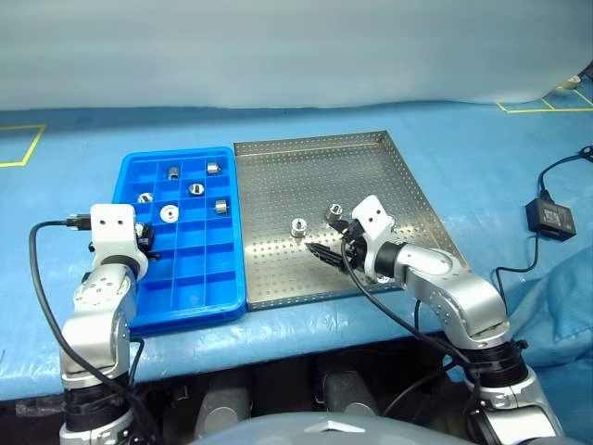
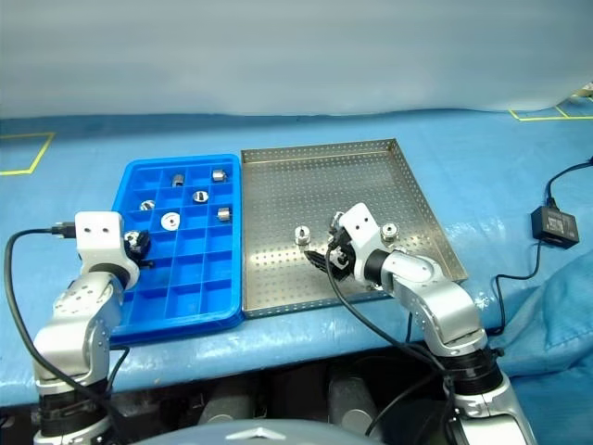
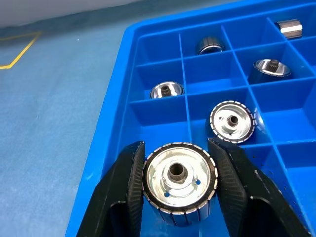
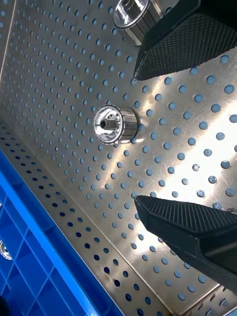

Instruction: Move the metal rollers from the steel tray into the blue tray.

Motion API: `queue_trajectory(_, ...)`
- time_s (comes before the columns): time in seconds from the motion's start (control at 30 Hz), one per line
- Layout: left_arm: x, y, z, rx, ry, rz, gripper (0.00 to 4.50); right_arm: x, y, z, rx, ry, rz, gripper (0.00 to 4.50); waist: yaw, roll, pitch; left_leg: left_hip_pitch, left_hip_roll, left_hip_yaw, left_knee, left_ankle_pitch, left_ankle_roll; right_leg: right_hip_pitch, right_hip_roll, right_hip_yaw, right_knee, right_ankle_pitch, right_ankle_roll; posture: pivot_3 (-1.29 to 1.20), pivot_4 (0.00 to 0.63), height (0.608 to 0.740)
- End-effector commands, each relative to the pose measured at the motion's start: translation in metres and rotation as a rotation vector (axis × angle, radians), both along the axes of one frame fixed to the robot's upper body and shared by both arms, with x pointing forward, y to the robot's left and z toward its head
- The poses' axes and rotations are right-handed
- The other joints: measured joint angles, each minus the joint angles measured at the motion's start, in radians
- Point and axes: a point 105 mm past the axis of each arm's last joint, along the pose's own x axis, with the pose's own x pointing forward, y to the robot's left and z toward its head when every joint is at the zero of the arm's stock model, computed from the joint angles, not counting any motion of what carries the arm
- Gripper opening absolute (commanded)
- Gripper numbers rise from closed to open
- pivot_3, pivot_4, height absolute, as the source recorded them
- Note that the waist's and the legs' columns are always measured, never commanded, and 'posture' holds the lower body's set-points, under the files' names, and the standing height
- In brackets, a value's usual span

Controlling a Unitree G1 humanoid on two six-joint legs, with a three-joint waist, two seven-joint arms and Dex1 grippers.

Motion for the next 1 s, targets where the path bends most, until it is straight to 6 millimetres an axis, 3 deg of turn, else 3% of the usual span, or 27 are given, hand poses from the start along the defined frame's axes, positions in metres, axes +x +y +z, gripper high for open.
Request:
queue_trajectory(0.03,0.002,0.006,0.010,0.038,-0.047,0.044,2.71,0.003,0.000,0.012,0.001,-0.043,0.000,3.91,0.001,0.000,0.000,0.000,0.000,0.000,0.000,0.000,0.000,0.000,0.000,0.000,0.000,0.000,0.000,-0.01,0.150,0.740)
queue_trajectory(0.13,0.011,-0.004,0.025,-0.003,-0.137,0.027,3.68,0.003,0.000,0.012,-0.001,-0.041,0.001,3.91,0.004,0.000,0.000,0.000,0.000,0.000,0.000,0.000,0.000,0.000,0.000,0.000,0.000,0.000,0.000,-0.02,0.150,0.740)
queue_trajectory(0.27,0.029,-0.046,0.061,-0.126,-0.344,-0.177,3.68,0.003,-0.003,0.013,-0.001,-0.048,-0.014,3.91,0.015,-0.001,0.000,-0.001,0.000,0.000,0.001,0.000,0.000,0.000,0.000,0.000,0.000,0.000,0.000,-0.04,0.150,0.740)
queue_trajectory(0.37,0.035,-0.095,0.080,-0.209,-0.405,-0.463,3.68,0.003,-0.005,0.012,-0.009,-0.053,-0.025,3.91,0.011,-0.001,0.000,-0.001,-0.001,0.001,0.001,0.000,0.000,0.001,0.000,0.000,0.000,0.000,0.000,-0.05,0.150,0.740)
queue_trajectory(0.4,0.032,-0.131,0.081,-0.238,-0.369,-0.680,3.68,0.002,-0.006,0.012,-0.016,-0.054,-0.023,3.91,0.010,-0.001,0.000,-0.001,-0.001,0.001,0.001,0.000,0.000,0.000,0.000,0.000,-0.001,0.000,0.000,-0.06,0.150,0.740)
queue_trajectory(0.5,0.022,-0.186,0.068,-0.216,-0.230,-1.047,3.68,-0.002,-0.007,0.012,-0.040,-0.065,-0.003,3.91,0.006,0.000,0.000,-0.001,-0.002,0.001,0.001,0.000,0.001,0.000,0.000,0.000,-0.001,0.000,0.000,-0.08,0.150,0.740)
queue_trajectory(0.73,0.047,-0.201,0.016,-0.051,0.061,-1.191,3.68,-0.005,-0.015,0.014,-0.054,-0.094,-0.048,3.91,-0.039,0.000,-0.001,0.000,-0.001,0.001,0.001,0.000,0.001,0.000,0.002,0.001,0.000,-0.003,0.004,-0.17,0.150,0.740)
queue_trajectory(1.0,0.063,-0.203,-0.010,-0.021,0.162,-1.197,3.68,-0.017,-0.013,0.006,-0.036,-0.077,-0.070,3.91,-0.066,0.000,-0.001,-0.001,-0.001,0.001,0.000,-0.001,0.001,-0.001,0.001,0.002,-0.001,-0.002,0.004,-0.22,0.150,0.740)
